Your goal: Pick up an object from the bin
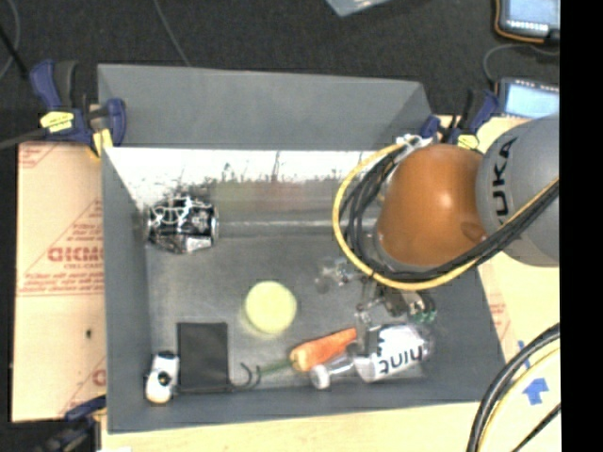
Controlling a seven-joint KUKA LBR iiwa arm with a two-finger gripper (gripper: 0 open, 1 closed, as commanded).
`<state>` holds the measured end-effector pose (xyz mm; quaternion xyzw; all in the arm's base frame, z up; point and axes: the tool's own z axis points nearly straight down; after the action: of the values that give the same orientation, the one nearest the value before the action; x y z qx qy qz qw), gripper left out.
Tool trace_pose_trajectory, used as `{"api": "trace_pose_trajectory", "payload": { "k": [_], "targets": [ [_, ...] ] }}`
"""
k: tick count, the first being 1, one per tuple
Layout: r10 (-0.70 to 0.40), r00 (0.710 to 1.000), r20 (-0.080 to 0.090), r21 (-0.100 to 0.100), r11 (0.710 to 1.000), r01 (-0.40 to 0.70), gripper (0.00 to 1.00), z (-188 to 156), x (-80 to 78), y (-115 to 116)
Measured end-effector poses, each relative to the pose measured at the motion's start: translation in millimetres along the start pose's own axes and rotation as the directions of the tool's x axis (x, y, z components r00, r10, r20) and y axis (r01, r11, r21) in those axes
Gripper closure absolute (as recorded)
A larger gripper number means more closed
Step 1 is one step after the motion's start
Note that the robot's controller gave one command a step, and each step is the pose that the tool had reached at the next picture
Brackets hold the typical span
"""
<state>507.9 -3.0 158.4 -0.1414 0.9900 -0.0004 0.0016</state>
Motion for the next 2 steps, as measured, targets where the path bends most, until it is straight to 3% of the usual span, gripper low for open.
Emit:
{"api": "trace_pose_trajectory", "payload": {
  "k": [1, 2],
  "targets": [
    [-0.043, 0.999, 0.004, 0.002, 0.999, 0.043, 0.00, 6.6, 4.0, 1.4],
    [-0.091, 0.996, 0.005, 0.000, 0.996, 0.091, 0.00, 80.8, 7.9, 19.3]
  ]
}}
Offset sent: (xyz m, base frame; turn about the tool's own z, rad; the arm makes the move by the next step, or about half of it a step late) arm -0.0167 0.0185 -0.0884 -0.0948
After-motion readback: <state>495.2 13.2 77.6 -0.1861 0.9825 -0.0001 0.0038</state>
